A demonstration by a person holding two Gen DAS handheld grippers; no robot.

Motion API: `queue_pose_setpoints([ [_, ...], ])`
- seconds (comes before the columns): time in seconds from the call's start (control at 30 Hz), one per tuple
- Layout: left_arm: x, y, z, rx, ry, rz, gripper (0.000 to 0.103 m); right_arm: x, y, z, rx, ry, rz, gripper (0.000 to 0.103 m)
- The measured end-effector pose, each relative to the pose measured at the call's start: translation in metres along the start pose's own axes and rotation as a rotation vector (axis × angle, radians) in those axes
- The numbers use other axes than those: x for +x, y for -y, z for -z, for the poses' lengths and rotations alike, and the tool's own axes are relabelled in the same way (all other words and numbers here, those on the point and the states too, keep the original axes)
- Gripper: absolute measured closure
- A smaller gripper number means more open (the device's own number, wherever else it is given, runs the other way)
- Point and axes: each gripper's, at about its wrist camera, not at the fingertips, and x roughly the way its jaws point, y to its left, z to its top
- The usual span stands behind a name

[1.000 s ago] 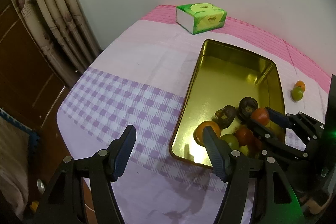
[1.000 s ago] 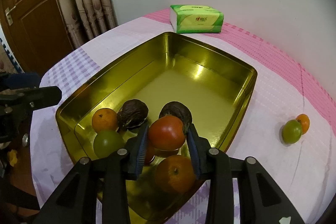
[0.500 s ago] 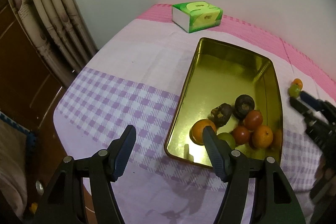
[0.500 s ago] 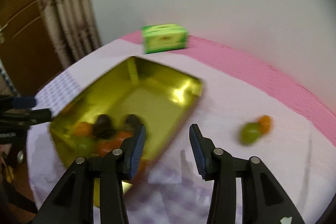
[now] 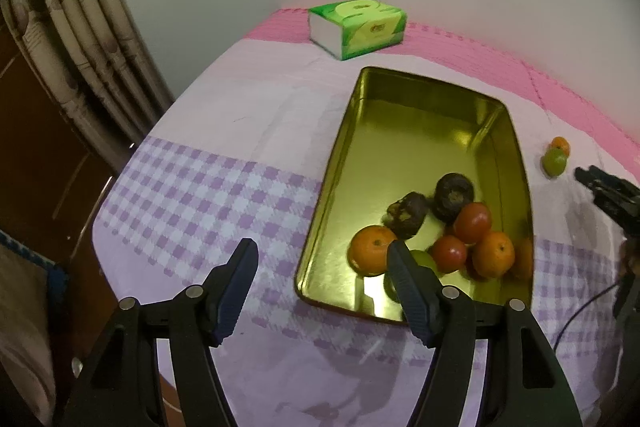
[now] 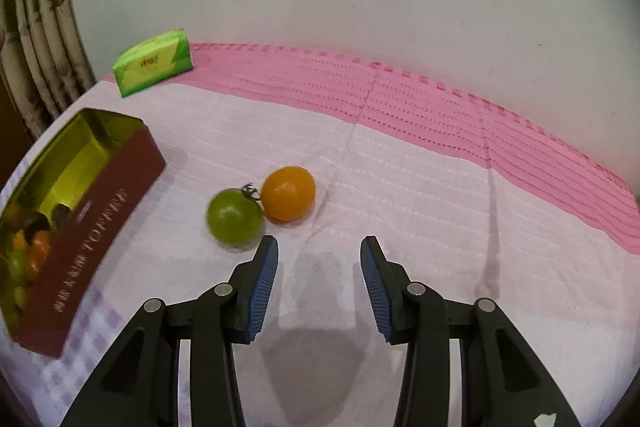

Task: Organize fruits
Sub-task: 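Grasp the yellow-orange tomato with the right tool, then grasp the last green tomato with the left tool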

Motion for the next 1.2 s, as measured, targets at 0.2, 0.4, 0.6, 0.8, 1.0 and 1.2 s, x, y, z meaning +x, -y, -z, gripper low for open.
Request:
queue_pose_setpoints([
  [0.2,-0.004,0.007,-0.001,0.023,0.031,0.035,0.033,0.022,0.000,-0.003,-0.024,-0.010,-0.037,0.062],
  [0.4,-0.006,0.013,-0.002,0.034,0.044,0.065,0.033,0.035,-0.005,-0.008,-0.069,0.001,-0.063,0.058],
  [0.6,-0.007,0.025,-0.005,0.045,0.051,0.053,0.033,0.048,-0.008,-0.022,-0.082,-0.004,-0.099,0.057],
  [0.8,-0.002,0.066,-0.016,0.092,0.042,0.073,0.033,0.048,-0.011,-0.024,-0.094,0.001,-0.106,0.071],
  [1.0,0.005,0.134,-0.033,0.149,0.044,0.140,0.033,0.037,0.012,-0.010,-0.021,0.000,-0.036,0.071],
  [1.2,0.021,0.202,-0.047,0.223,0.032,0.211,0.033,0.019,0.048,0.014,0.048,-0.002,0.042,0.071],
])
